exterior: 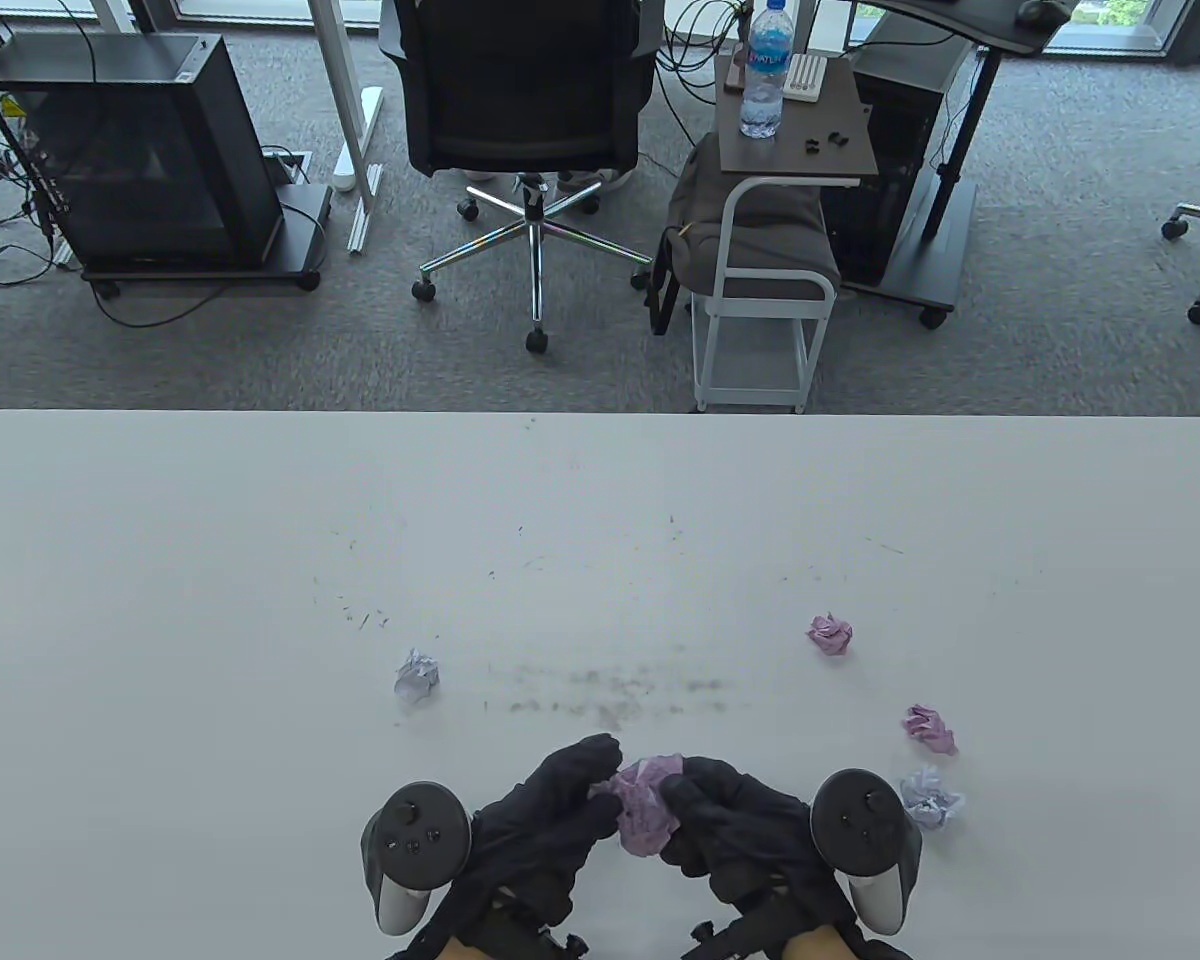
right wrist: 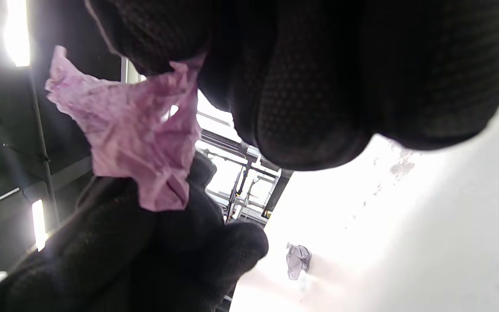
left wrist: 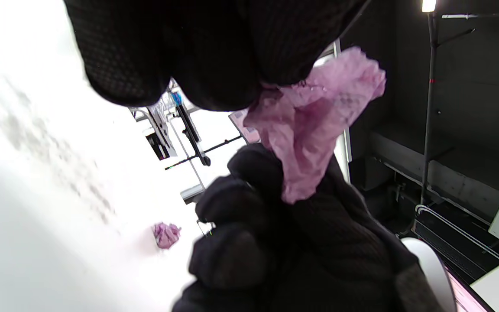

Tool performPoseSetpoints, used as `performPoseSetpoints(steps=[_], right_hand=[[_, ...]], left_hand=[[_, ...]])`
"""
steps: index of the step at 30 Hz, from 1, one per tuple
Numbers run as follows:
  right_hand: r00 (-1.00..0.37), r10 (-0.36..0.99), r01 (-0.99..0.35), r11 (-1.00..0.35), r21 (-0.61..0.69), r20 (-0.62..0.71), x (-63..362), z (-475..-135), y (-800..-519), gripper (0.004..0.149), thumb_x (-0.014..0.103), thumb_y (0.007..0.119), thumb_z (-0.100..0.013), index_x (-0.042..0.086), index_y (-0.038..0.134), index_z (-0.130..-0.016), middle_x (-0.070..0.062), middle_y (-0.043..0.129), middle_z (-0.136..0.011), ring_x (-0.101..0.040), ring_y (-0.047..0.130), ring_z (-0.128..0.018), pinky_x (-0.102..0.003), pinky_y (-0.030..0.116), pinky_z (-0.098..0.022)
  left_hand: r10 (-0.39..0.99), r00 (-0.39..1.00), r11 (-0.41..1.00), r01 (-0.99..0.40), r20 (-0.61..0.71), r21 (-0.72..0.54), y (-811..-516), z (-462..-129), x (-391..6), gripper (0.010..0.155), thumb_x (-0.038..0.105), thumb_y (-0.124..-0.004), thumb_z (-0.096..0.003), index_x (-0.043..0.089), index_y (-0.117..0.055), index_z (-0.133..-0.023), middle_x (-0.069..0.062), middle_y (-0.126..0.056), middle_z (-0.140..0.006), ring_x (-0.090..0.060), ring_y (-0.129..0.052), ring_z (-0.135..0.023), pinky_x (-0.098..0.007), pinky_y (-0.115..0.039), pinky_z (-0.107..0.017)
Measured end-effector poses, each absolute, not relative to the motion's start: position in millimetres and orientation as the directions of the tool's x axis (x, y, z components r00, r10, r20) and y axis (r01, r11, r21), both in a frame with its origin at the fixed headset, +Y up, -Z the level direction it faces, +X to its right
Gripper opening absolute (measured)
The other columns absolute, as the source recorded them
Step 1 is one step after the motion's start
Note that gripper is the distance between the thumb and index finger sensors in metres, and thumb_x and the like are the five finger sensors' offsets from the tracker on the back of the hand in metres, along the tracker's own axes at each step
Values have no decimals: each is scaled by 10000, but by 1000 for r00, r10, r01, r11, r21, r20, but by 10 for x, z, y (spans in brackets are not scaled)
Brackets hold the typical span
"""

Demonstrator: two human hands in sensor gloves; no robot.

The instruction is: Flatten crumpled invoices and stack

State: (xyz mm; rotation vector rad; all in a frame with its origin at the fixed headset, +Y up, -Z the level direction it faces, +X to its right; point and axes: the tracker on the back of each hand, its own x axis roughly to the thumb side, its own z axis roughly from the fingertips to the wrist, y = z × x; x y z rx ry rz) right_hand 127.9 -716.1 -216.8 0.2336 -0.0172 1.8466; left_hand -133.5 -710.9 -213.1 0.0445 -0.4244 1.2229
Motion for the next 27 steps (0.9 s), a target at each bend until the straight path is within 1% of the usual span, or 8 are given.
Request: performPoseSetpoints(steps=[7,11,12,14,16,19,25,27], right_hand=[[-280,951,-954,-291,69,132,1392,-2202,-7180,401,290,786,-508,52,776,-831,-213,968,-630,-274,1034,-371,-416,938,-240],[-273,946,-944,-299,142,174,1408,-2245,-7182,428,263,791,-516,81,694,-892,-234,880,-768,-339,978,-518,-481,897,-340],[-262,942,-931,-304,202,211,1418,-2262,-7169,502,297,805,-516,92,624,-937,-275,779,-878,-399,913,-631,-523,857,-402],[-257,932,-890,-331,315,255,1438,-2270,-7129,814,443,832,-487,74,361,-1039,-363,413,-1051,-517,675,-825,-575,758,-506],[-320,875,-849,-435,299,364,1444,-2231,-7029,996,537,838,-426,78,226,-1064,-380,246,-1076,-562,542,-882,-614,694,-554],[-404,772,-799,-559,222,490,1373,-2139,-6856,1053,644,783,-378,86,219,-1071,-377,274,-1083,-559,548,-897,-626,701,-560],[-582,672,-724,-685,86,458,1092,-2057,-6872,986,537,831,-434,38,252,-1057,-422,349,-1030,-526,676,-825,-596,747,-526],[-574,689,-733,-673,98,442,1071,-2089,-6938,860,477,847,-450,36,403,-1040,-388,527,-992,-465,788,-750,-566,788,-493]], left_hand=[[879,326,369,-928,349,-61,-7073,-2147,-1501,516,170,-820,-548,66,-665,-1029,-185,-765,-883,-229,-961,-586,-469,-876,-492],[851,384,421,-906,359,-30,-7062,-2152,-1512,508,170,-816,-549,70,-673,-1026,-192,-763,-879,-231,-960,-577,-472,-875,-485],[841,401,440,-897,364,-29,-7059,-2155,-1510,507,170,-816,-548,70,-675,-1025,-195,-764,-877,-231,-960,-574,-473,-874,-483],[829,416,460,-887,373,-33,-7055,-2151,-1493,508,163,-818,-546,62,-676,-1024,-199,-764,-874,-237,-959,-571,-480,-871,-479],[797,457,511,-859,394,-37,-7039,-2137,-1449,510,161,-820,-544,59,-678,-1022,-202,-765,-872,-240,-959,-568,-483,-870,-477],[731,530,594,-805,430,-18,-7002,-2115,-1373,511,159,-824,-538,55,-683,-1018,-206,-769,-867,-243,-962,-560,-485,-871,-470],[678,507,631,-773,533,-67,-6963,-2062,-1236,514,167,-817,-542,75,-671,-1026,-182,-757,-886,-234,-958,-584,-484,-867,-495],[691,492,611,-789,530,-64,-6966,-2057,-1235,514,167,-812,-543,80,-666,-1028,-176,-753,-892,-233,-957,-591,-485,-864,-502]])
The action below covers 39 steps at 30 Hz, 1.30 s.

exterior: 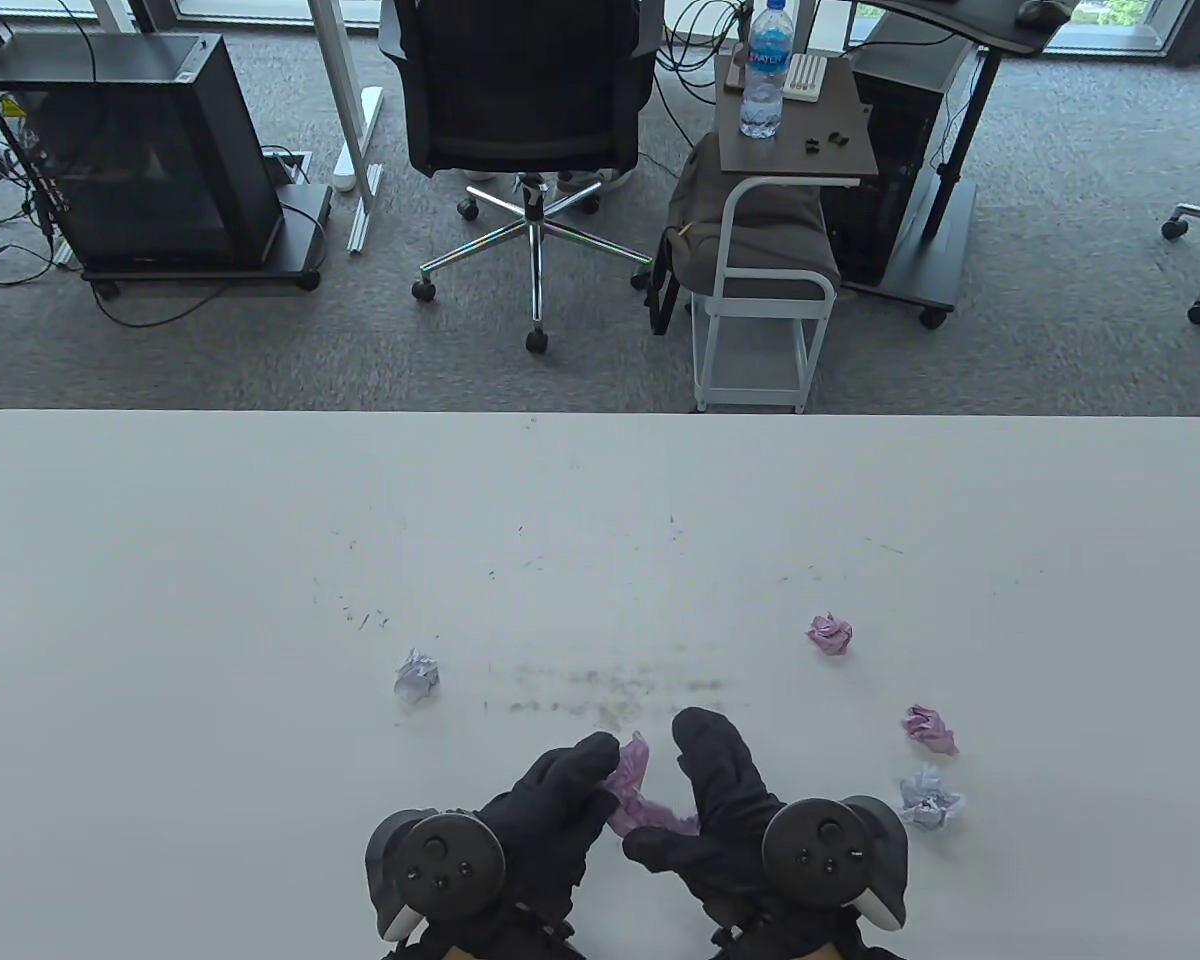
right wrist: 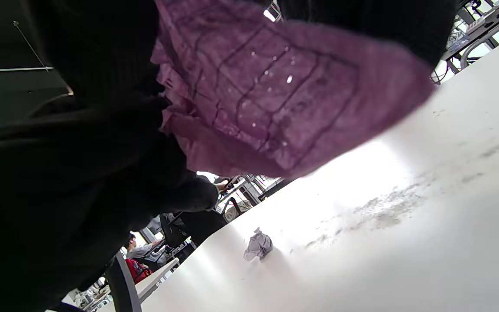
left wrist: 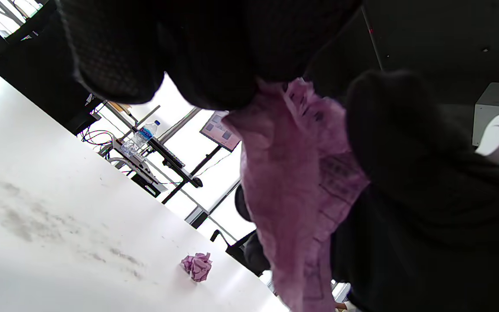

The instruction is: Flatten crumpled invoices and stack

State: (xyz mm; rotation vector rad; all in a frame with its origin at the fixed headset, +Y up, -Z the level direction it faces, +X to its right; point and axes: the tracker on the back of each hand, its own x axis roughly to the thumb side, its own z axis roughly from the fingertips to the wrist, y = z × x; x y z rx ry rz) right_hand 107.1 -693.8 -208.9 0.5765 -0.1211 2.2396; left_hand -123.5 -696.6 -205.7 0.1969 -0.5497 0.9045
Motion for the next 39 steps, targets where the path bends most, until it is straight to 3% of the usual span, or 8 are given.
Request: performPoseSetpoints(steps=[3,11,18,22,29,34,37,39], right_hand=[[-519,753,-803,-591,69,405,1118,-2113,-6982,395,308,831,-495,117,776,-836,-266,881,-793,-344,982,-535,-515,874,-391],[-354,889,-932,-361,-32,292,1490,-2186,-6973,392,266,819,-494,96,769,-844,-178,961,-630,-227,1012,-378,-446,913,-309],[-355,871,-931,-362,-42,339,1583,-2199,-6933,395,253,817,-504,122,759,-873,-148,953,-627,-210,991,-371,-439,903,-317],[-446,816,-885,-463,-47,367,1605,-2188,-6872,401,265,828,-506,107,765,-868,-134,959,-600,-196,984,-342,-432,902,-303],[-416,828,-877,-475,74,377,1498,-2209,-6911,401,273,829,-508,112,767,-870,-132,957,-620,-206,990,-365,-440,902,-319],[-393,853,-871,-465,158,343,1387,-2201,-7037,399,275,826,-511,111,765,-869,-137,957,-630,-207,997,-373,-438,906,-320],[-340,890,-900,-402,170,305,1370,-2211,-7101,399,268,828,-508,107,767,-868,-150,957,-643,-218,1002,-386,-444,907,-325],[-322,902,-908,-380,177,288,1368,-2230,-7127,401,263,828,-507,103,764,-868,-154,955,-647,-219,1003,-390,-444,907,-327]], left_hand=[[723,472,577,-814,504,-65,-6991,-2075,-1271,515,170,-799,-549,85,-650,-1035,-170,-739,-902,-226,-953,-598,-475,-866,-505],[839,403,465,-880,366,-99,-7147,-2159,-1363,512,163,-775,-558,84,-634,-1044,-173,-732,-910,-234,-957,-610,-479,-864,-512],[877,419,462,-870,235,-175,-7313,-2233,-1389,531,163,-764,-562,55,-604,-1057,-182,-745,-892,-251,-958,-598,-499,-853,-507],[954,240,293,-883,182,-368,-7405,-2299,-1487,955,522,-783,-555,72,-180,-1142,-245,-269,-1109,-516,-627,-928,-627,-654,-631],[894,309,429,-797,324,-425,-7172,-2278,-1611,1111,611,-869,-444,38,-238,-1156,-295,-182,-1130,-593,-510,-996,-704,-593,-644],[864,348,470,-816,363,-336,-7153,-2232,-1428,837,436,-876,-522,70,-422,-1123,-271,-360,-1113,-513,-706,-918,-628,-693,-609],[878,317,412,-882,357,-229,-7150,-2223,-1450,449,259,-764,-582,105,-682,-995,-224,-685,-986,-338,-942,-697,-550,-800,-541],[898,290,364,-912,331,-188,-7175,-2228,-1508,441,255,-753,-583,98,-682,-988,-177,-784,-889,-238,-996,-541,-517,-835,-515]])
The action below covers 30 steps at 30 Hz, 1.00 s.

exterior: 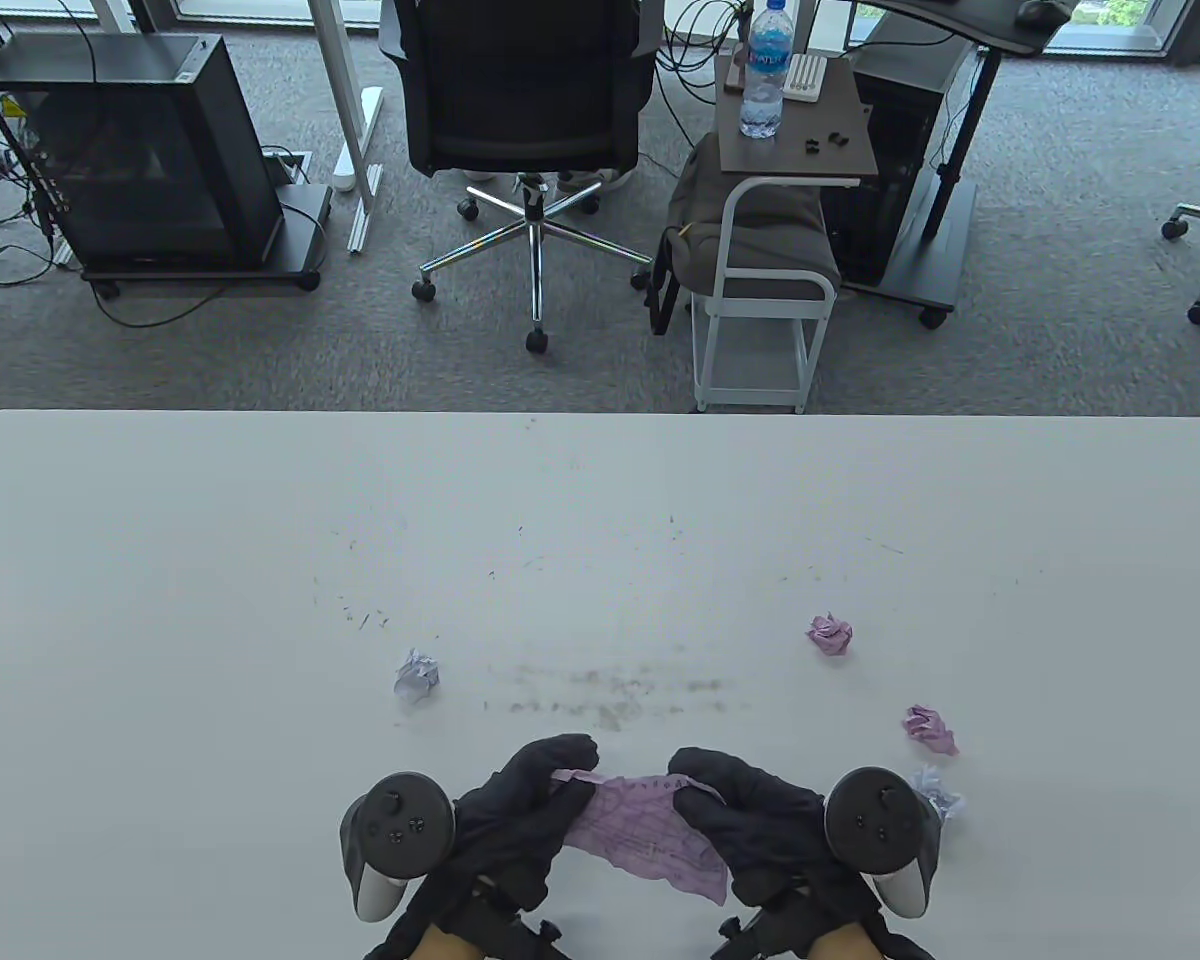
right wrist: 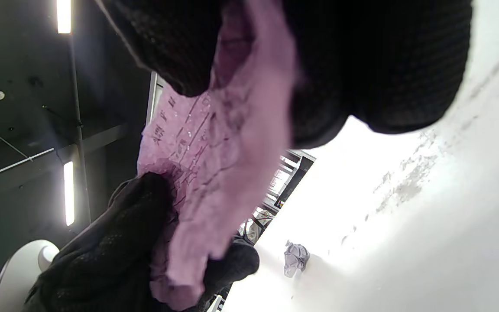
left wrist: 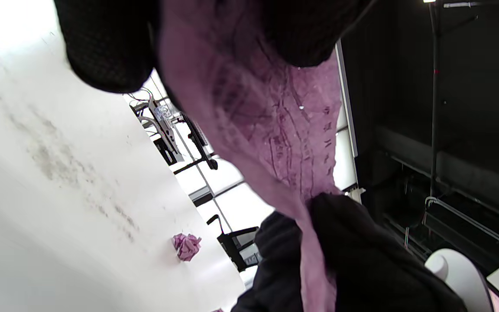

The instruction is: Flatten crumpled invoices and stack

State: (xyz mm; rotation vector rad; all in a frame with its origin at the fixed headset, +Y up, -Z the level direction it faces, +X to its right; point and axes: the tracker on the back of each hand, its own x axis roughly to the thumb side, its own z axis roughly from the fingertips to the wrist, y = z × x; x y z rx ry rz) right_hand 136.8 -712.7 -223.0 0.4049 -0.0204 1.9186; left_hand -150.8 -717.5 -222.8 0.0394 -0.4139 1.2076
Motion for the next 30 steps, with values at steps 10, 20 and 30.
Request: performPoseSetpoints(steps=[10,20,30], right_hand=[[-504,836,-827,-539,158,218,1320,-2277,-7280,411,262,856,-493,84,772,-854,-147,970,-600,-196,1003,-340,-425,914,-292],[-876,471,-417,-849,323,106,1153,-2355,-7668,408,267,860,-490,79,783,-845,-142,979,-575,-187,1005,-314,-417,917,-272],[-848,518,-467,-830,305,110,1190,-2362,-7666,454,254,859,-489,87,734,-892,-166,944,-675,-227,999,-402,-444,902,-325]], left_hand=[[874,478,485,-856,85,-177,-7496,-2297,-1620,453,357,-661,-601,43,-780,-905,-82,-921,-521,-134,-956,-139,-426,-894,-337],[550,773,812,-405,317,-421,-7624,-2306,-1321,602,315,-787,-577,354,-510,-1109,-161,-209,-1119,-488,-507,-951,-603,-609,-635],[269,905,751,16,329,-660,-7849,-2275,-1022,729,417,-784,-558,335,-333,-1124,-141,29,-1085,-569,-66,-982,-682,-307,-671]])
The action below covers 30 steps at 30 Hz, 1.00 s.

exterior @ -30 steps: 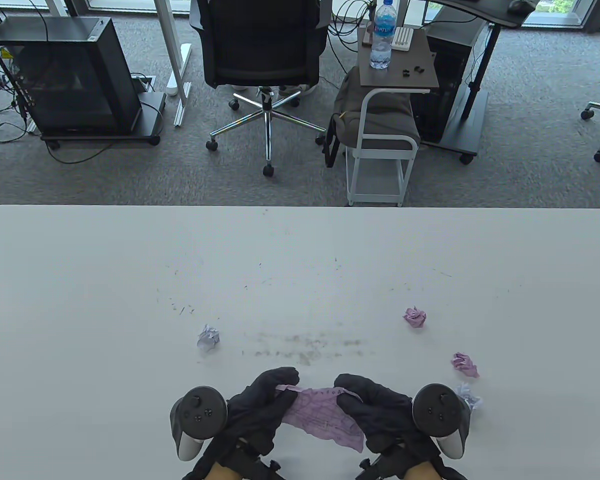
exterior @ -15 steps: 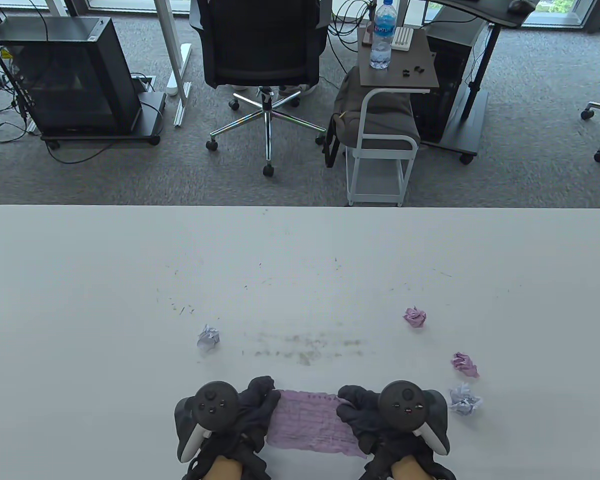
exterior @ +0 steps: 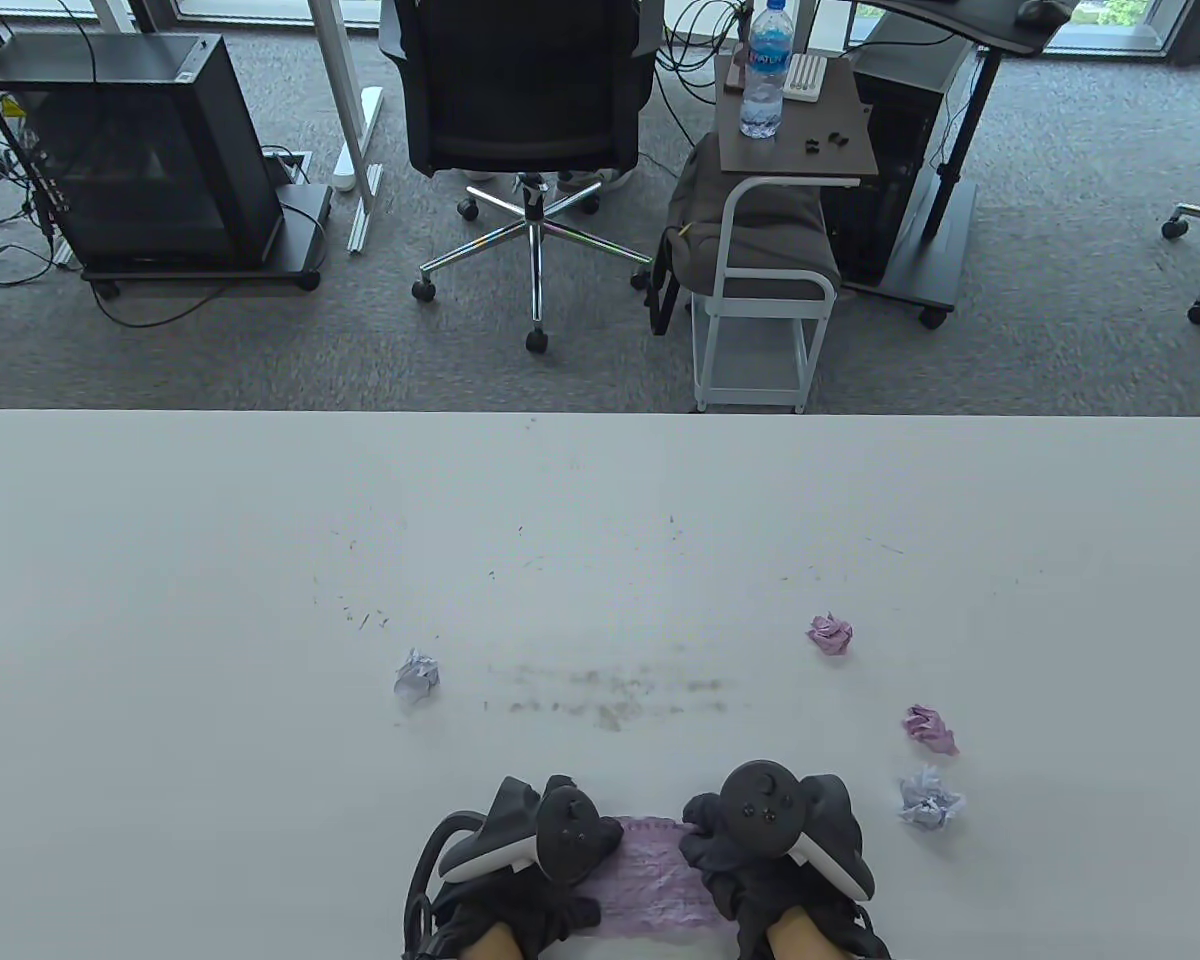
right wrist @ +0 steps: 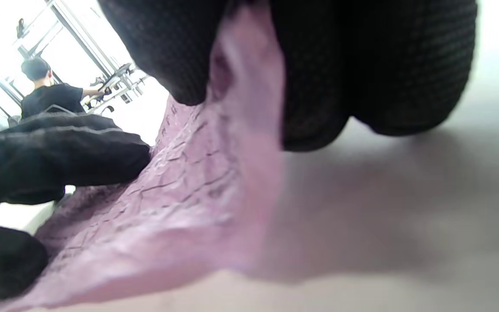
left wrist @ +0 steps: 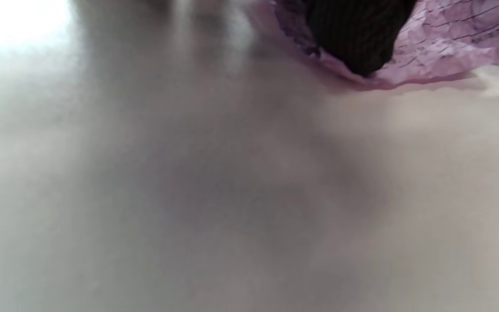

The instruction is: Flatten crumpled invoices and stack

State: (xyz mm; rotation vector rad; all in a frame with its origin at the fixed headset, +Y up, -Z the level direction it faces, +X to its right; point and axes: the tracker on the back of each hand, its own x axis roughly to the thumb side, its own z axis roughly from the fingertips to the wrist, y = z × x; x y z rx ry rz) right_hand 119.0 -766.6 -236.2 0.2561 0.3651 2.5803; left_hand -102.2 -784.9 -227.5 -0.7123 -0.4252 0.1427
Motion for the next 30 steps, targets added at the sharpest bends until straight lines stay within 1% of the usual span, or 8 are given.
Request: performPoseSetpoints(steps=[3,10,15,18,21,24,28,30], right_hand=[[-839,535,-487,-818,306,94,1244,-2373,-7649,547,231,865,-483,72,647,-959,-200,880,-776,-266,976,-488,-474,880,-374],[-814,581,-550,-770,323,-1,1491,-2400,-7662,528,197,862,-483,61,661,-953,-197,900,-741,-260,981,-463,-470,885,-363],[-867,498,-476,-826,300,-6,1543,-2394,-7640,530,192,855,-487,62,652,-959,-196,892,-751,-264,978,-472,-475,881,-369],[-888,460,-449,-870,203,5,1564,-2381,-7552,598,245,851,-493,54,580,-990,-226,821,-823,-281,954,-524,-458,885,-359],[-851,508,-495,-860,120,130,1483,-2340,-7404,572,276,830,-506,78,583,-983,-270,731,-893,-350,901,-613,-427,886,-343],[-773,535,-487,-845,222,342,1202,-2258,-7335,498,315,796,-527,112,649,-957,-273,660,-959,-406,832,-715,-496,861,-402],[-678,444,-240,-887,394,586,652,-2080,-7432,386,302,766,-547,90,748,-869,-239,615,-1009,-419,774,-791,-547,806,-498],[-653,361,-96,-911,400,666,421,-1982,-7526,389,318,767,-543,100,756,-865,-227,611,-1021,-411,770,-805,-546,803,-512]], left_hand=[[270,917,726,4,292,-688,-7866,-2287,-1060,750,431,-786,-547,353,-302,-1114,-132,51,-1081,-571,-11,-970,-685,-269,-665],[308,924,676,-45,226,-735,-7876,-2312,-1141,807,404,-856,-508,403,-306,-1098,-116,86,-1068,-575,56,-947,-703,-219,-649],[318,923,668,-56,216,-742,-7875,-2314,-1162,814,379,-870,-503,404,-314,-1096,-117,87,-1066,-577,65,-939,-704,-212,-643],[321,923,641,-47,212,-766,-7877,-2310,-1157,809,369,-862,-517,410,-294,-1091,-116,108,-1054,-581,93,-924,-715,-195,-634],[330,922,628,-56,201,-776,-7871,-2307,-1153,805,358,-861,-522,416,-290,-1087,-112,120,-1047,-577,112,-915,-716,-181,-628],[327,924,619,-49,200,-783,-7869,-2309,-1147,804,355,-856,-526,421,-281,-1084,-112,128,-1043,-580,121,-909,-719,-177,-625],[326,923,623,-46,205,-781,-7863,-2302,-1149,802,359,-855,-523,425,-284,-1083,-109,126,-1045,-579,121,-911,-718,-177,-626],[323,923,623,-41,209,-781,-7862,-2304,-1150,804,362,-854,-524,427,-280,-1082,-108,128,-1045,-579,121,-911,-718,-177,-627]])
